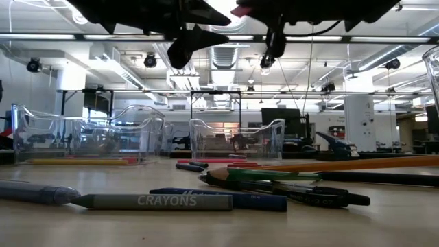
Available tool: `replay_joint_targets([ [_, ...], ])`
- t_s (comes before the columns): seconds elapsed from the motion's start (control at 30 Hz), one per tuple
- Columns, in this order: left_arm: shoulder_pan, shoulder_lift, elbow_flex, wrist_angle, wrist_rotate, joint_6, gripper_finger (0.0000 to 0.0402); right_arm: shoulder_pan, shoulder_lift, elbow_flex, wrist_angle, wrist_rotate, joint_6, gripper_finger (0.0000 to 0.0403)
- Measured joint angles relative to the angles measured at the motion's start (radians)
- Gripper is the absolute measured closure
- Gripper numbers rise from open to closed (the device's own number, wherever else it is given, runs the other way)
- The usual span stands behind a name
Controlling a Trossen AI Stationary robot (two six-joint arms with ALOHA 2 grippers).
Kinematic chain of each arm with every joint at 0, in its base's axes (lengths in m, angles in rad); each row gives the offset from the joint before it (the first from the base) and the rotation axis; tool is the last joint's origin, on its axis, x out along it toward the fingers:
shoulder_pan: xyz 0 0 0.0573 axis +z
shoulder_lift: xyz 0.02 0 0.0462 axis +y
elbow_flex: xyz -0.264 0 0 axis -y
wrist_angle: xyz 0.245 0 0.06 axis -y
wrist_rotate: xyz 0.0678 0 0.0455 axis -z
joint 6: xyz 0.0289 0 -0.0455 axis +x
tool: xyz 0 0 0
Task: Sort crayons/erasers/pens/pencils in bins
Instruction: Put the pink eraser into the bottom right transparent bin
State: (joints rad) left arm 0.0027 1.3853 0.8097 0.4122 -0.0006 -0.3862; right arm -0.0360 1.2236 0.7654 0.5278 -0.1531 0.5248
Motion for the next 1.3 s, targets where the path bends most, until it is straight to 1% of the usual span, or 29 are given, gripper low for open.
replay_joint_targets([
  [0.07,0.002,-0.012,0.001,-0.031,0.000,0.000,0.0229,0.002,-0.043,0.000,-0.089,-0.054,0.026,0.0387],
  [0.17,0.004,-0.022,0.001,-0.047,0.000,-0.001,0.0206,0.019,-0.106,0.000,-0.237,-0.190,0.106,0.0388],
  [0.27,0.004,-0.027,0.001,-0.055,0.000,0.000,0.0201,0.072,-0.163,0.000,-0.368,-0.295,0.175,0.0388],
  [0.33,0.004,-0.027,-0.001,-0.059,0.000,0.000,0.0200,0.128,-0.193,0.000,-0.442,-0.317,0.211,0.0388],
  [0.43,0.004,-0.027,-0.001,-0.061,0.000,0.000,0.0200,0.225,-0.222,0.000,-0.552,-0.322,0.252,0.0388],
  [0.57,0.004,-0.027,-0.007,-0.062,0.000,0.000,0.0199,0.355,-0.226,0.000,-0.665,-0.322,0.301,0.0381],
  [0.7,0.004,-0.027,-0.015,-0.063,0.000,0.000,0.0199,0.468,-0.199,0.000,-0.746,-0.321,0.326,0.0356],
  [0.8,0.004,-0.027,-0.015,-0.063,0.000,0.000,0.0199,0.529,-0.168,0.000,-0.782,-0.320,0.332,0.0333],
  [0.93,0.004,-0.027,-0.016,-0.064,0.000,0.000,0.0199,0.576,-0.118,0.000,-0.815,-0.318,0.329,0.0293],
  [1.03,0.004,-0.027,-0.016,-0.064,0.000,0.000,0.0199,0.591,-0.085,0.000,-0.822,-0.318,0.329,0.0252],
  [1.1,0.004,-0.027,-0.016,-0.064,0.003,0.001,0.0199,0.591,-0.070,0.000,-0.823,-0.317,0.328,0.0224],
  [1.17,0.002,-0.027,-0.016,-0.063,0.029,0.008,0.0199,0.585,-0.062,0.000,-0.824,-0.316,0.314,0.0199],
  [1.23,0.001,-0.026,-0.016,-0.064,0.064,0.024,0.0199,0.577,-0.063,0.000,-0.823,-0.314,0.293,0.0180],
  [1.3,-0.005,-0.014,-0.016,-0.057,0.074,0.035,0.0199,0.564,-0.075,0.000,-0.824,-0.301,0.286,0.0168],
])
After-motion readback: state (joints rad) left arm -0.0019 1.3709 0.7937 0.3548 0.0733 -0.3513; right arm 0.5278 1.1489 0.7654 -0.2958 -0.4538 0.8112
